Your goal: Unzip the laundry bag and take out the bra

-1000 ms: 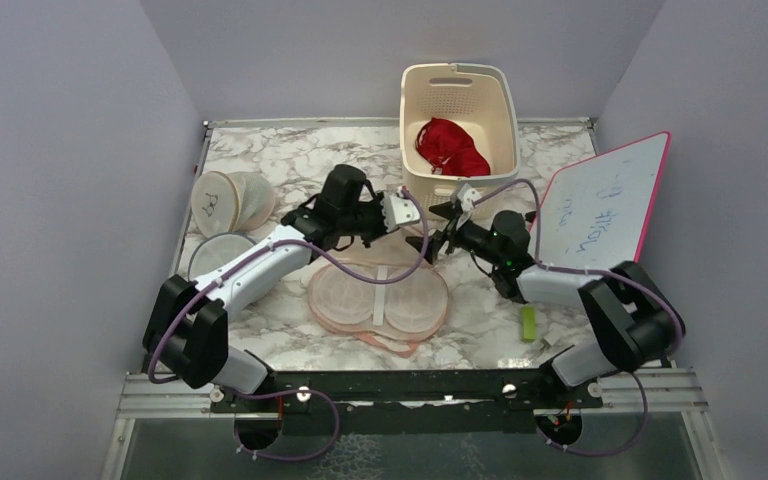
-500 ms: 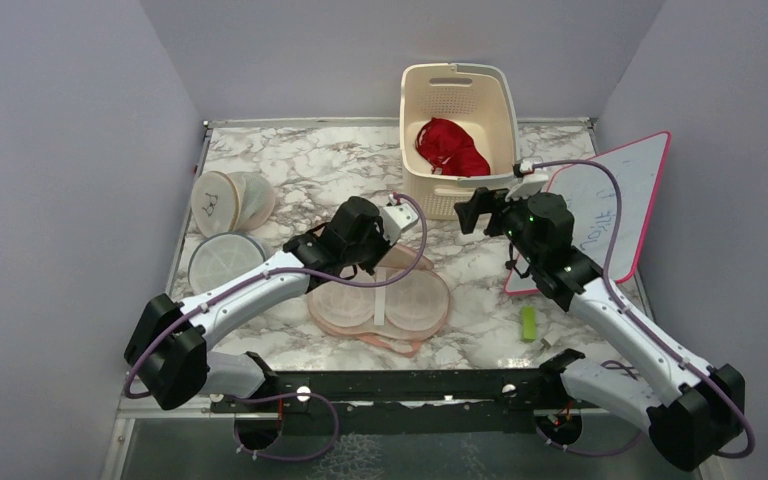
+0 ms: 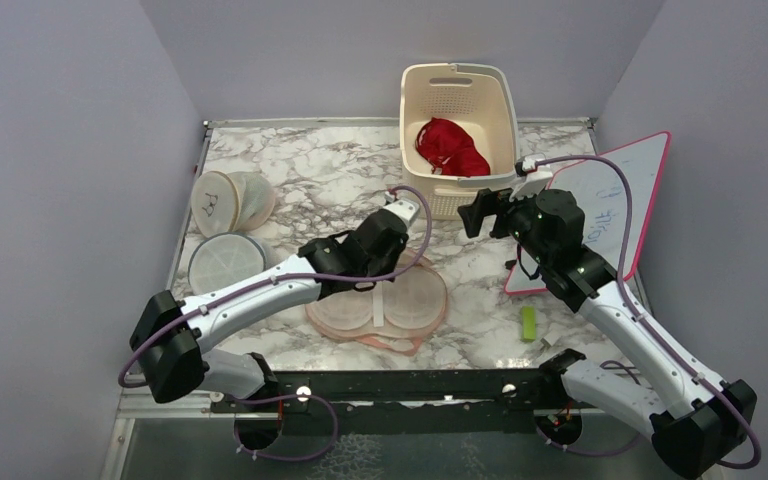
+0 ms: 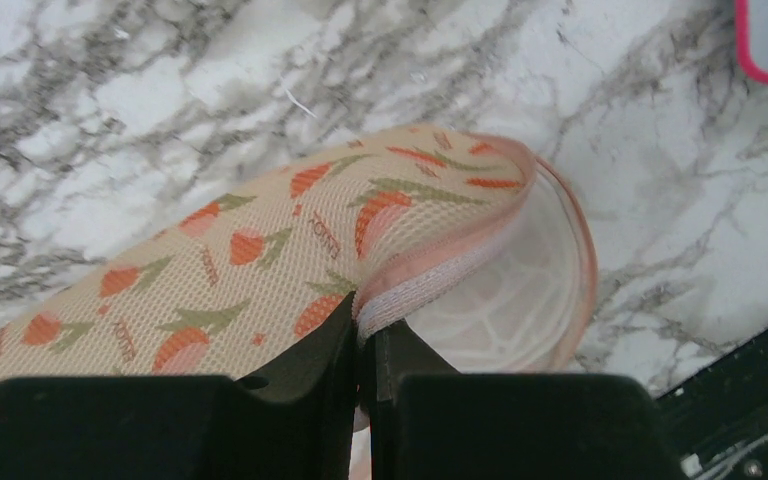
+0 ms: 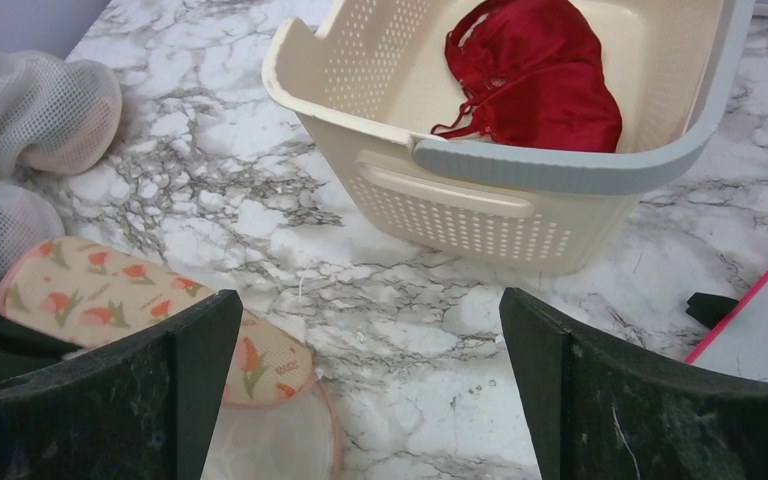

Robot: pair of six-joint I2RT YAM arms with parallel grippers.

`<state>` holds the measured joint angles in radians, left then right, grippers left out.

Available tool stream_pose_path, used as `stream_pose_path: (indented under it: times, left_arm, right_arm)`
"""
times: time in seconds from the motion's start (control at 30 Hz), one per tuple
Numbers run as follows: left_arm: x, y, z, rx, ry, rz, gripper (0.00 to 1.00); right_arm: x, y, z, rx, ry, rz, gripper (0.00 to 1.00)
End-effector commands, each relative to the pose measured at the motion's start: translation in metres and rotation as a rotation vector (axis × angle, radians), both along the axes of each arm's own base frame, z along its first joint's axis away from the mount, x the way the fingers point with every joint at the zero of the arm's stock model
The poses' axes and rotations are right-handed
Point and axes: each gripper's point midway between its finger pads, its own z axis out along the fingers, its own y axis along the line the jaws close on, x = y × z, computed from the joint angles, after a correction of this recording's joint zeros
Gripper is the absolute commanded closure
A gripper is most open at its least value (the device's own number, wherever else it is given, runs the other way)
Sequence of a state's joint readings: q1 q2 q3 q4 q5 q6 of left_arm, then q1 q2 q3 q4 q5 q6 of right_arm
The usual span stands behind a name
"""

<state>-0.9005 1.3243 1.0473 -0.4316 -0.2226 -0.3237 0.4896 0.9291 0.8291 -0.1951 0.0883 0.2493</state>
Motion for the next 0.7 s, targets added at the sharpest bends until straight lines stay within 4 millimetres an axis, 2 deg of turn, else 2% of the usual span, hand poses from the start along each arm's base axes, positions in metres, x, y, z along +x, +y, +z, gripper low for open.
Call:
stream_pose_path:
  times: [0.0,0.13,0.4,0.67]
  left_arm:
    - [-0.027,-0.004,-0.012,0.070,0.036,0.094,1.00]
    - [-0.042,-0.006,-0.018,0.064,0.048,0.122,1.00]
    - [-0.085,-0.025,-0.060,0.142,0.136,-0.007,1.00]
    - [-0.109,-0.032,-0.082,0.161,0.192,-0.094,0.95]
  right_arm:
    - [-0.001,0.007,0.000,-0.019,0.014,0.045,0.00]
    - [-0.002,0.007,-0.004,-0.024,0.025,0.047,0.00]
    - [-0.004,0.006,-0.013,-0.037,0.039,0.048,0.00]
    - [-0.006,0.004,-0.017,-0.044,0.046,0.050,0.00]
